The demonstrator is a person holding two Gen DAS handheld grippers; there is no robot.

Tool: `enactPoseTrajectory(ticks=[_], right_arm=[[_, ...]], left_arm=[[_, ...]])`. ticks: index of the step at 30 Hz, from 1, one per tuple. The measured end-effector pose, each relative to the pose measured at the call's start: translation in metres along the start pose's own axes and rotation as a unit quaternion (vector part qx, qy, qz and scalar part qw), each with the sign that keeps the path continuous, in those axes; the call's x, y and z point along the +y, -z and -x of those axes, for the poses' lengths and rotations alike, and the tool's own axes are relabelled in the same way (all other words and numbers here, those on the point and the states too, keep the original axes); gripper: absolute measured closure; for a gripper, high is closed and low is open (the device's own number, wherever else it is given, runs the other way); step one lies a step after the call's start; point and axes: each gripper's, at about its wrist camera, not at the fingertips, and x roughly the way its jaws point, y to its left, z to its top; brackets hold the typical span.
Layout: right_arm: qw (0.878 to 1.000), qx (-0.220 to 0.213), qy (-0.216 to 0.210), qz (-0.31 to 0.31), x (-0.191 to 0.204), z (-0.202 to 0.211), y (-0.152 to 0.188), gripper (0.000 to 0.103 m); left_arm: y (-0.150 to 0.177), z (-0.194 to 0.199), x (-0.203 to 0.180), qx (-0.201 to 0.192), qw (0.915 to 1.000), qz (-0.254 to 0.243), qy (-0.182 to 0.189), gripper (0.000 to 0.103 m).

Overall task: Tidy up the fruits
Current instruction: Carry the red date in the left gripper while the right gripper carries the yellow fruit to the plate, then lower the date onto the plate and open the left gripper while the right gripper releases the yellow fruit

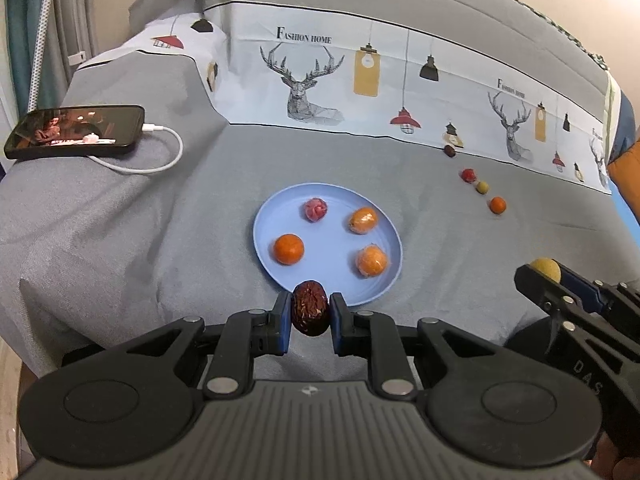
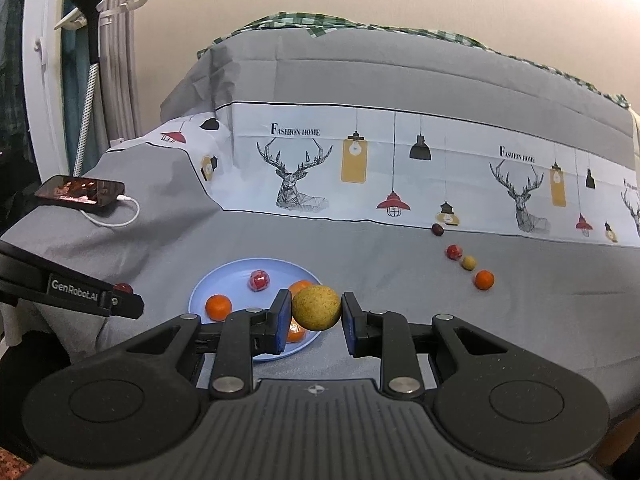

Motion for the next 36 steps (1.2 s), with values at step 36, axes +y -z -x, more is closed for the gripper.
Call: enactPoseTrajectory(ticks=[36], right_arm=[[0.995,0.090,-0.041,0.016,0.004,-0.118,-0.011,0.075]], left_arm=[[-0.073,-0.100,-0.003,0.028,0.9993,-0.011,-0.023,0.081]])
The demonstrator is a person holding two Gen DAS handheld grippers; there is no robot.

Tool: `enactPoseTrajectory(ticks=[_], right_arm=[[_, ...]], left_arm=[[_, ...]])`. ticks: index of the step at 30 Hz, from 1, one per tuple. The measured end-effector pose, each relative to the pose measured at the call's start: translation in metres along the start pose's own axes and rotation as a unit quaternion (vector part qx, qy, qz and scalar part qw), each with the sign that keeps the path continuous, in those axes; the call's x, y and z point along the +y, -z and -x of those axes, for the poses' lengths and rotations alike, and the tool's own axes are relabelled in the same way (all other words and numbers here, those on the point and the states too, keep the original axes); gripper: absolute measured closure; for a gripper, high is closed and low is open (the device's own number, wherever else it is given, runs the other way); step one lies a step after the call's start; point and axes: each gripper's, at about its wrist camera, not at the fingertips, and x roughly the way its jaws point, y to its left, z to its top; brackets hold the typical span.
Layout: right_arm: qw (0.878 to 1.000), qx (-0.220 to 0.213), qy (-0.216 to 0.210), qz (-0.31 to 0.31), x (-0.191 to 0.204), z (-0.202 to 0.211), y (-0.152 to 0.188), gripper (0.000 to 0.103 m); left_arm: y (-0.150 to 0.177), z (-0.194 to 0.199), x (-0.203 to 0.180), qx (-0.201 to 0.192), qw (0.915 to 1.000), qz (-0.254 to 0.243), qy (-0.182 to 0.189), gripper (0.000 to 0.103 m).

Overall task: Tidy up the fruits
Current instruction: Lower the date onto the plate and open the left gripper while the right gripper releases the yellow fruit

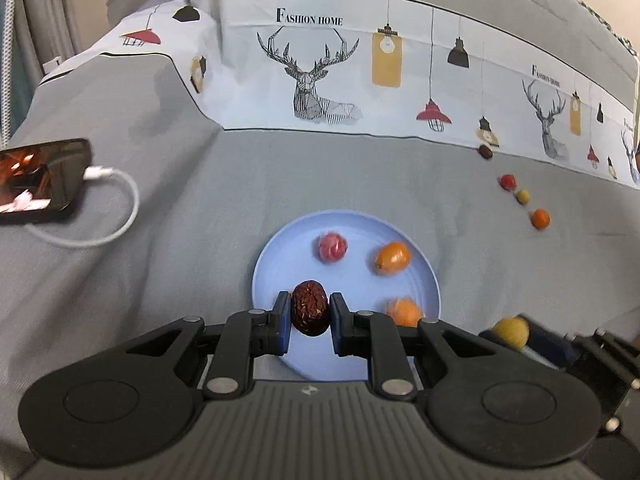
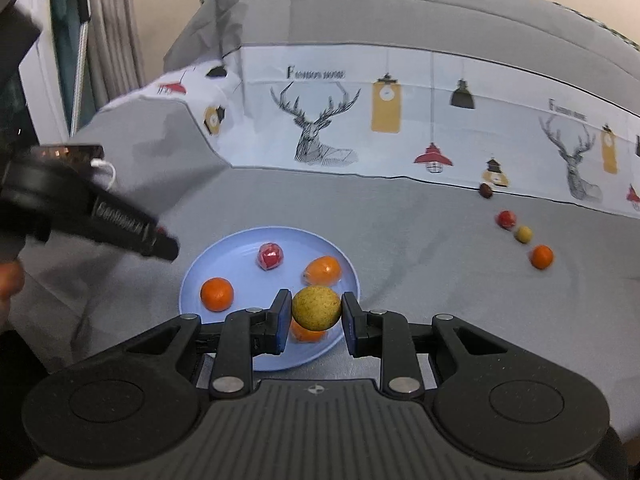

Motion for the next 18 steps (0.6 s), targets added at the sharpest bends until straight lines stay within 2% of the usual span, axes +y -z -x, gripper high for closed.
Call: enactPoseTrajectory(ticks=[3,8,13,18], right_arm=[[1.000,0.014,0.004,0.012,0.002,-0.019,-0.005,0.075],[0.999,0.039,0.005,0.005,0.003,-0.051,-0.006,0.075],[0.998,0.063,-0.004,0.010,0.003,-0.080,-0.005,0.075],[0.997,0.076,-0.011,0.012,0.000,-0.106,-0.009,0.074]], left_arm=[[-0.007,-0.016,0.002,0.009,0.9999,0.008,0.007,0.081],[-0.011,-0.045,0.002,0.035,0.9992,-0.008,0.016,0.081],[-0.013,-0.076,0.002,0.063,0.9978,-0.018,0.010,0.081],[-0.018,-0.098,-0.005,0.065,0.9970,-0.041,0.004,0.080]])
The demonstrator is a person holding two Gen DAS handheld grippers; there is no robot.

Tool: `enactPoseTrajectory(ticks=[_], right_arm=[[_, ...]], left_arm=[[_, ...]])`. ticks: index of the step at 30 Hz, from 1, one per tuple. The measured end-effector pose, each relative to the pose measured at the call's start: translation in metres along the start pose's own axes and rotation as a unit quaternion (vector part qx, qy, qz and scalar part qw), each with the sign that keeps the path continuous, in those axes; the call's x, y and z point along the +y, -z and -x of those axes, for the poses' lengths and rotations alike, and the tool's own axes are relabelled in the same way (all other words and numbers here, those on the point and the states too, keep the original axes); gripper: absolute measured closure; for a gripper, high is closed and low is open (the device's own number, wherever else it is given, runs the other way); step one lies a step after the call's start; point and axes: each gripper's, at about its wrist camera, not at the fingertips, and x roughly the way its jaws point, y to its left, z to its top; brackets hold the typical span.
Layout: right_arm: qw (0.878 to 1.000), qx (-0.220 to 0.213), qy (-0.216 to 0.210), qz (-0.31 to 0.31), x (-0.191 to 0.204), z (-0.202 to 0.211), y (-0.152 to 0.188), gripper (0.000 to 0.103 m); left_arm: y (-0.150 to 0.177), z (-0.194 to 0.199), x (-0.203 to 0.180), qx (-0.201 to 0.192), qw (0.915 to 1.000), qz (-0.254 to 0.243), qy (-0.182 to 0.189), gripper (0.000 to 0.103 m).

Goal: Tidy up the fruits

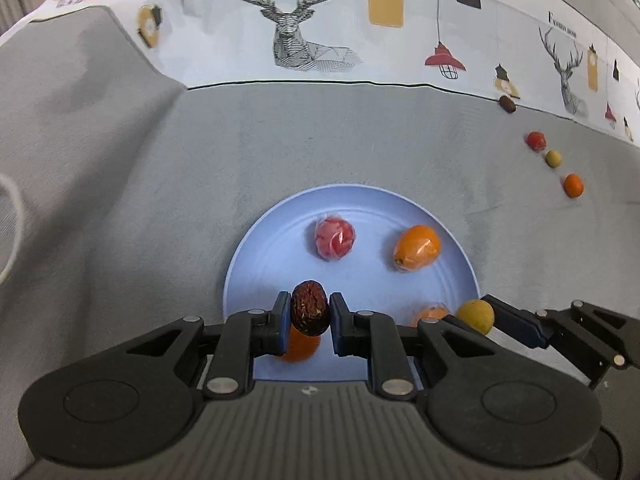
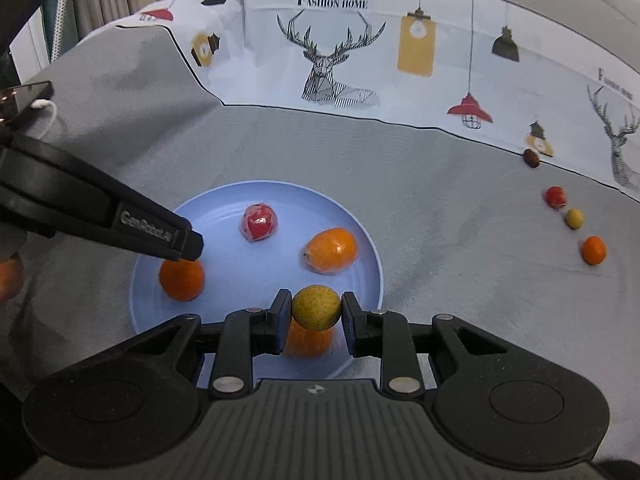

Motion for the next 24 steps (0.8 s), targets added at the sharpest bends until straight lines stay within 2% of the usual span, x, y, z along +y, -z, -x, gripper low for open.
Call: enactPoseTrajectory(ticks=[1,2,3,4,5,6,9,11,13,16,20,24], right_arm=[[1.000,0.004,-0.004,-0.002,-0.001,-0.005,-0.002,0.074],[1.000,0.010,-0.012,-0.004,-0.002,-0.010,-0.005,0.072],[1.000,0.019,-0.019,-0.004,-0.002,-0.014,-0.007,0.056],[0.999,0.027,-0.023,-0.004,-0.002,-0.016,-0.010,0.045],[0.999,0.030,-0.023,-0.004,-0.002,-0.016,-0.012,0.029],[0.999,0.027,-0.022,-0.002,-0.001,-0.013,-0.012,0.021],[0.999,0.021,-0.032,0.005,-0.001,0.005,-0.011,0.014],[0.999,0.014,-0.044,0.003,-0.001,0.022,-0.005,0.011],[0.999,0.005,-0.038,-0.004,0.000,0.041,0.003,0.009],[0.999,0.005,-0.029,-0.020,0.003,0.069,0.022,0.005],[1.000,0.006,-0.016,-0.013,0.011,0.103,0.052,0.001],[1.000,0.003,0.012,-0.016,0.012,0.120,0.068,0.001]], left_arm=[[-0.001,-0.001,-0.002,-0.008,0.9999,-0.007,-0.003,0.074],[-0.002,-0.002,-0.004,-0.015,0.9998,-0.015,-0.004,0.048],[-0.003,-0.002,-0.005,-0.023,0.9995,-0.021,-0.006,0.020],[-0.003,0.000,-0.005,-0.031,0.9993,-0.022,-0.008,0.011],[-0.003,0.003,-0.005,-0.037,0.9991,-0.021,-0.007,0.004],[-0.003,0.007,-0.004,-0.042,0.9989,-0.019,-0.003,0.002],[-0.005,0.015,0.001,-0.029,0.9994,-0.018,0.000,0.000],[-0.004,0.024,0.010,-0.026,0.9996,0.005,0.004,0.000],[0.005,0.039,0.018,-0.031,0.9992,0.025,0.007,0.000],[0.026,0.059,0.020,-0.034,0.9988,0.035,-0.010,0.000],[0.054,0.084,0.015,-0.040,0.9990,0.017,-0.009,0.000],[0.074,0.105,0.009,-0.065,0.9975,0.000,-0.028,0.000]])
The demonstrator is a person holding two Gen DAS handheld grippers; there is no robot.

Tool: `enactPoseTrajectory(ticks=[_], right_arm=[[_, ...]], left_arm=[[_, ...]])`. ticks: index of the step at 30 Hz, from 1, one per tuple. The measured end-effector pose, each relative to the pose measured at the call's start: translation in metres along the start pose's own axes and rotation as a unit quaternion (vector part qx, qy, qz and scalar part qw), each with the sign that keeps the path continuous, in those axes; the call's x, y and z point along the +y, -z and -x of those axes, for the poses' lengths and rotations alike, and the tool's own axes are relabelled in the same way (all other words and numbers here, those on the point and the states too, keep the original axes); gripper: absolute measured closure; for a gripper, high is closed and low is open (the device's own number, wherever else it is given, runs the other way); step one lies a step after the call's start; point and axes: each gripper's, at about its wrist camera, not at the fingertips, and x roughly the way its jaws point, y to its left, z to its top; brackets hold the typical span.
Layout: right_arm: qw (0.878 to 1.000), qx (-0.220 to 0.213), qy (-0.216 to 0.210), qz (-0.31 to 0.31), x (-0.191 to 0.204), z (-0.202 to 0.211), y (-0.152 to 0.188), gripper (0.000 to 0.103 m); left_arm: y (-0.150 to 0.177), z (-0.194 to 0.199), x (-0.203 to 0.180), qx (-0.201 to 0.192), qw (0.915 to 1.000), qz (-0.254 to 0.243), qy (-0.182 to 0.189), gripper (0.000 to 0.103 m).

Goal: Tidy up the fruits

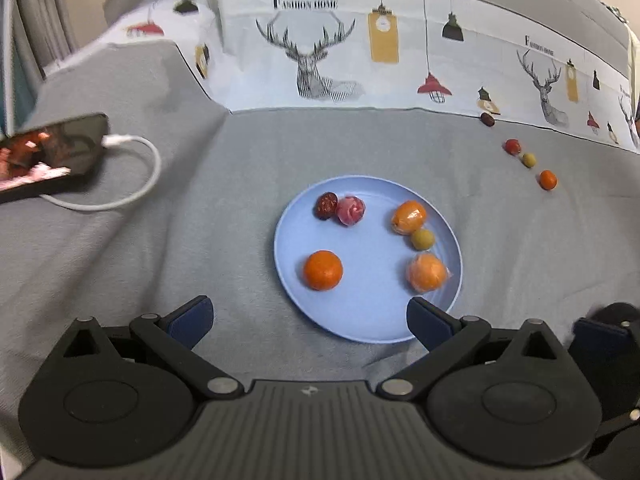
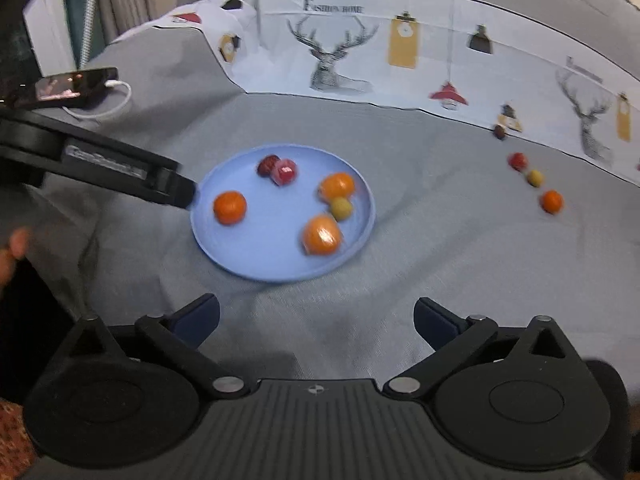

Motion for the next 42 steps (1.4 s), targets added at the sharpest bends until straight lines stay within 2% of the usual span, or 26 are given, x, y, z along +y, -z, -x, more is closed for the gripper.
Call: enactPoseTrajectory(ticks=[5,9,15,21,30,42], right_arm=[[0.999,-0.038,0.019,-0.010,-0.001,0.020,0.005,0.001],[0.998,-0.052,0.025,-0.001,0.004,0.030,0.010,0.001],[0.996,-0.086,0.027,0.023,0.014,0.050,0.017,0.001],[0.993,-0.111,0.029,0.034,0.019,0.064,0.018,0.001],[0.991,-0.124,0.035,0.040,0.024,0.071,0.021,0.001],[0.992,-0.117,0.038,0.042,0.027,0.068,0.021,0.001]], left_arm=[[0.012,0.034,-0.001,-0.038,0.9992,0.009,-0.004,0.000],[0.023,0.055,-0.005,-0.063,0.9979,0.010,-0.013,0.000],[0.039,0.075,-0.009,-0.066,0.9977,0.015,-0.007,0.000],[0.043,0.095,-0.009,-0.096,0.9951,0.011,-0.020,0.000],[0.051,0.103,-0.006,-0.101,0.9946,0.011,-0.019,0.000],[0.051,0.096,0.000,-0.093,0.9955,0.017,-0.013,0.000]])
